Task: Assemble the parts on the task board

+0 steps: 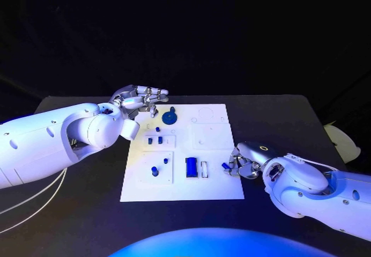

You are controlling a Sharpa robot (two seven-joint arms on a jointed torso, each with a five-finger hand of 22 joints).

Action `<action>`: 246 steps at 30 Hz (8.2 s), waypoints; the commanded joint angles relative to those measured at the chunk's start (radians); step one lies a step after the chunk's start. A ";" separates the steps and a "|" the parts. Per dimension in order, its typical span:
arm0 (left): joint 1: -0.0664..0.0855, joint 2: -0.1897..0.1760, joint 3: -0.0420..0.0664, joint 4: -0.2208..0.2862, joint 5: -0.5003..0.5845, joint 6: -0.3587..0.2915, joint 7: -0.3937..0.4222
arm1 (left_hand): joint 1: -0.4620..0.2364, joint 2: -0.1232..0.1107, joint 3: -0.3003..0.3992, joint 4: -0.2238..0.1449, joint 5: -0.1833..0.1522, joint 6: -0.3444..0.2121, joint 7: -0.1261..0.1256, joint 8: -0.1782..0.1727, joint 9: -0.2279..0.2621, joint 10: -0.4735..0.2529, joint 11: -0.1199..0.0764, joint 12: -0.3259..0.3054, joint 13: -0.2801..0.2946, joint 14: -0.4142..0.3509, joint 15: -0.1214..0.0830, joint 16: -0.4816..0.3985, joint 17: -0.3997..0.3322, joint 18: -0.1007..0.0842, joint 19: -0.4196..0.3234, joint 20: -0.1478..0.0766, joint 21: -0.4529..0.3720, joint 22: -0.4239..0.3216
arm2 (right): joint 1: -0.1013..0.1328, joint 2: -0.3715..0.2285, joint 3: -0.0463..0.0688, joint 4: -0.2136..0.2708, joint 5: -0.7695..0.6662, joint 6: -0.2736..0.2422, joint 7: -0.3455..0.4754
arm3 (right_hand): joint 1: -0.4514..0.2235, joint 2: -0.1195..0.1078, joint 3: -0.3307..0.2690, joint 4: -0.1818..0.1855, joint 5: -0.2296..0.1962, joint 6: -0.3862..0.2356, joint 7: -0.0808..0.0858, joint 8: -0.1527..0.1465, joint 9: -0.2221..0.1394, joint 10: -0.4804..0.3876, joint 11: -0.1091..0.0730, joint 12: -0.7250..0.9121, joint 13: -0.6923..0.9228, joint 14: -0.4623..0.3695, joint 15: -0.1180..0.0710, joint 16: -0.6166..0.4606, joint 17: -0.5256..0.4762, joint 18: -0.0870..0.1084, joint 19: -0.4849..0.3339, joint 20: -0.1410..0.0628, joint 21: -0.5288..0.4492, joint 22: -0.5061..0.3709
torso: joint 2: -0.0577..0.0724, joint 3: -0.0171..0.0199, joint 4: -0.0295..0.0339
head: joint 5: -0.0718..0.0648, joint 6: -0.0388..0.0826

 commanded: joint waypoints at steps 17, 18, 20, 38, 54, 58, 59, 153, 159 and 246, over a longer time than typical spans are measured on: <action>0.000 0.004 0.001 0.000 0.019 0.016 -0.005 | 0.004 0.004 0.003 -0.003 0.003 0.003 -0.002 0.012 0.000 -0.010 -0.001 0.009 0.001 -0.007 0.000 0.005 -0.001 0.015 -0.002 0.006 -0.006 -0.002 | -0.006 0.013 -0.007 0.056 0.190 -0.174 -0.016 | 0.004 0.009 0.031 0.008 0.068 0.009 -0.007 0.003 -0.009 0.018 -0.012 0.019 -0.099 0.081 -0.009 0.010 0.164 -0.014 0.104 -0.007 0.014 0.263 | 0.000 -0.0019 0.0005 | 0.002 -0.001; 0.000 0.004 0.001 0.000 0.018 0.016 -0.006 | 0.004 0.004 0.003 -0.003 0.003 0.004 -0.002 0.013 0.000 -0.011 -0.001 0.009 0.001 -0.007 0.000 0.005 -0.002 0.015 -0.002 0.006 -0.006 -0.002 | -0.006 0.015 -0.007 0.056 0.201 -0.181 -0.016 | 0.002 0.008 0.031 0.009 0.069 0.009 -0.007 0.003 -0.009 0.018 -0.011 0.019 -0.098 0.082 -0.009 0.010 0.165 -0.014 0.104 -0.007 0.014 0.263 | 0.001 -0.0019 0.0009 | 0.001 -0.001; 0.000 0.004 0.001 0.000 0.018 0.016 -0.006 | 0.004 0.005 0.003 -0.003 0.003 0.005 -0.002 0.014 0.000 -0.011 -0.001 0.009 0.001 -0.007 0.000 0.005 -0.002 0.015 -0.002 0.006 -0.006 -0.002 | -0.006 0.022 -0.007 0.057 0.222 -0.193 -0.014 | 0.001 0.008 0.031 0.009 0.069 0.010 -0.007 0.003 -0.009 0.018 -0.011 0.019 -0.098 0.082 -0.009 0.010 0.165 -0.014 0.104 -0.007 0.014 0.263 | 0.000 -0.0018 0.0011 | 0.001 -0.001; 0.000 0.008 0.001 0.002 0.021 0.024 -0.004 | 0.004 0.005 0.003 -0.004 0.003 0.006 -0.003 0.015 0.000 -0.012 -0.002 0.010 0.001 -0.007 0.000 0.005 -0.003 0.015 -0.002 0.006 -0.006 -0.002 | -0.005 0.094 -0.007 0.030 0.300 -0.184 0.011 | -0.055 0.012 0.039 0.010 0.078 0.017 -0.008 0.005 -0.006 0.028 -0.012 0.037 -0.083 0.084 -0.009 0.016 0.175 -0.014 0.104 -0.007 0.014 0.263 | 0.001 -0.0014 0.0005 | 0.004 0.000; 0.000 0.007 0.001 0.004 0.021 0.032 -0.009 | 0.004 0.004 0.003 -0.004 0.002 0.006 -0.002 0.015 0.000 -0.013 -0.002 0.010 0.001 -0.008 -0.001 0.004 -0.005 0.015 -0.002 0.006 -0.007 -0.003 | -0.005 0.128 -0.007 -0.003 0.316 -0.149 0.009 | -0.089 0.013 0.042 0.010 0.062 0.023 -0.010 0.008 -0.003 0.032 -0.014 0.045 -0.076 0.085 -0.010 0.018 0.180 -0.014 0.104 -0.008 0.014 0.263 | 0.000 -0.0002 -0.0001 | 0.006 -0.003; 0.000 0.008 0.001 0.004 0.021 0.036 -0.012 | 0.004 0.004 0.003 -0.004 0.002 0.006 -0.002 0.015 0.000 -0.013 -0.002 0.010 0.001 -0.008 -0.001 0.004 -0.005 0.015 -0.002 0.006 -0.007 -0.003 | -0.005 0.132 -0.007 -0.005 0.319 -0.146 0.010 | -0.104 0.014 0.041 0.010 0.052 0.024 -0.010 0.008 -0.002 0.033 -0.014 0.046 -0.075 0.085 -0.010 0.018 0.180 -0.014 0.104 -0.009 0.014 0.263 | 0.001 -0.0002 -0.0004 | 0.007 -0.004; 0.000 0.008 0.001 0.004 0.021 0.037 -0.013 | 0.004 0.004 0.003 -0.004 0.002 0.006 -0.002 0.015 0.000 -0.013 -0.002 0.010 0.001 -0.008 -0.001 0.004 -0.005 0.015 -0.002 0.006 -0.007 -0.003 | -0.005 0.133 -0.007 -0.005 0.319 -0.146 0.010 | -0.111 0.014 0.040 0.010 0.045 0.025 -0.010 0.009 -0.002 0.033 -0.014 0.046 -0.075 0.085 -0.010 0.018 0.180 -0.014 0.104 -0.009 0.014 0.263 | 0.001 -0.0001 -0.0003 | 0.007 -0.004; 0.000 0.004 0.001 0.000 0.012 0.033 -0.019 | 0.003 0.005 0.005 -0.006 0.003 -0.001 0.000 0.015 -0.002 -0.022 0.001 0.011 0.000 -0.010 0.001 0.005 -0.007 0.015 -0.004 0.006 -0.009 -0.003 | -0.015 0.112 -0.007 -0.009 0.218 -0.089 0.071 | -0.091 0.031 -0.037 -0.002 -0.133 0.023 -0.011 0.017 0.017 0.035 -0.014 0.044 -0.065 0.085 -0.010 0.017 0.181 -0.014 0.104 -0.008 0.014 0.263 | -0.001 -0.0001 -0.0006 | 0.018 -0.013; 0.000 0.004 0.001 0.000 0.012 0.034 -0.019 | 0.002 0.005 0.005 -0.006 0.003 -0.001 0.001 0.015 -0.002 -0.022 0.001 0.011 0.000 -0.011 0.001 0.005 -0.008 0.016 -0.004 0.006 -0.010 -0.004 | -0.015 0.099 -0.007 0.008 0.235 -0.085 0.091 | -0.098 0.015 -0.050 0.003 -0.149 0.021 -0.007 0.017 0.018 0.031 -0.011 0.036 -0.070 0.083 -0.008 0.014 0.175 -0.014 0.104 -0.007 0.014 0.263 | -0.001 -0.0003 -0.0009 | 0.018 -0.011; -0.033 0.135 -0.017 -0.238 0.165 -0.049 0.187 | -0.010 0.026 -0.181 0.079 0.003 -0.053 0.003 0.023 -0.033 -0.067 0.054 -0.068 -0.116 -0.277 0.115 -0.810 -0.389 0.035 -0.393 0.180 -0.752 -0.539 | 0.193 0.244 0.005 -0.555 1.414 0.028 0.885 | 0.185 0.011 0.126 -0.065 -0.261 -0.140 0.141 -0.167 -0.125 -0.363 0.144 -1.049 -1.072 -0.370 0.162 -1.219 -0.962 0.162 -0.540 0.160 -1.380 -0.429 | -0.100 -0.0311 -0.0216 | 0.005 0.162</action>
